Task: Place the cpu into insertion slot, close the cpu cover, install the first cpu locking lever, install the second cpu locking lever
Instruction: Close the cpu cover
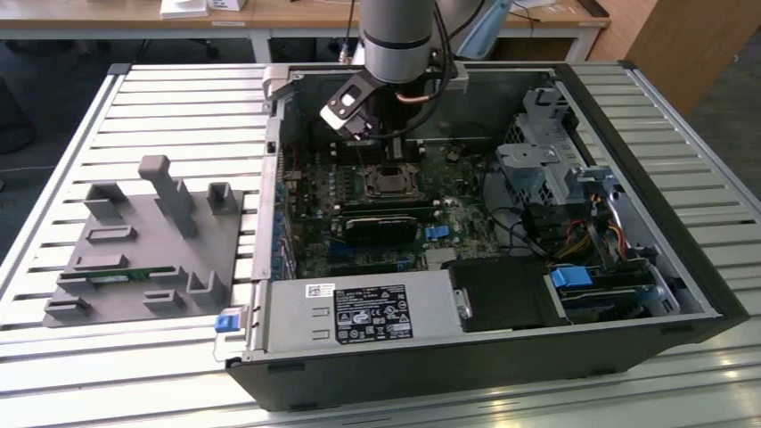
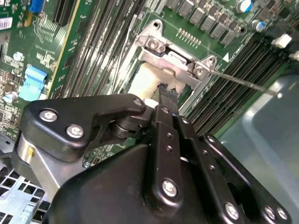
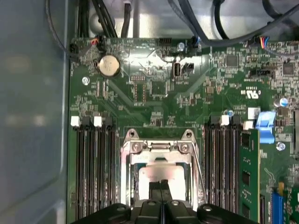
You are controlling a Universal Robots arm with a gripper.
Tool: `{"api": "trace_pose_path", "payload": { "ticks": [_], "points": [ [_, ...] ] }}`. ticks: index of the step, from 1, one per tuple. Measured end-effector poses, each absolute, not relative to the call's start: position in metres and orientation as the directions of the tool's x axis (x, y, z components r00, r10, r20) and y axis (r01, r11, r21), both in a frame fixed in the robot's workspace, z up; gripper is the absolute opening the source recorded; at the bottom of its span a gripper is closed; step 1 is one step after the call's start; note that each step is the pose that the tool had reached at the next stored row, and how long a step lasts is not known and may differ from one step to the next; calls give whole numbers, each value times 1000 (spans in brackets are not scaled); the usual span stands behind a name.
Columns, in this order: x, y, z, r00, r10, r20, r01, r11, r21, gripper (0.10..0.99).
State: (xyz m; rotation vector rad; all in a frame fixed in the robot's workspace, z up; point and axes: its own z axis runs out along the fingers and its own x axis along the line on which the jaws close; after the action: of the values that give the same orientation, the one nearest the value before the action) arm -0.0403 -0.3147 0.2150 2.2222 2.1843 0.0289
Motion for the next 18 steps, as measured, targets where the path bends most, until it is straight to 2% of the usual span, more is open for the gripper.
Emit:
{"api": "trace_pose_path", "payload": {
  "ticks": [18],
  "points": [
    [-53,-315,206,17,1000,-5,999,-17,30,106]
  ]
}}
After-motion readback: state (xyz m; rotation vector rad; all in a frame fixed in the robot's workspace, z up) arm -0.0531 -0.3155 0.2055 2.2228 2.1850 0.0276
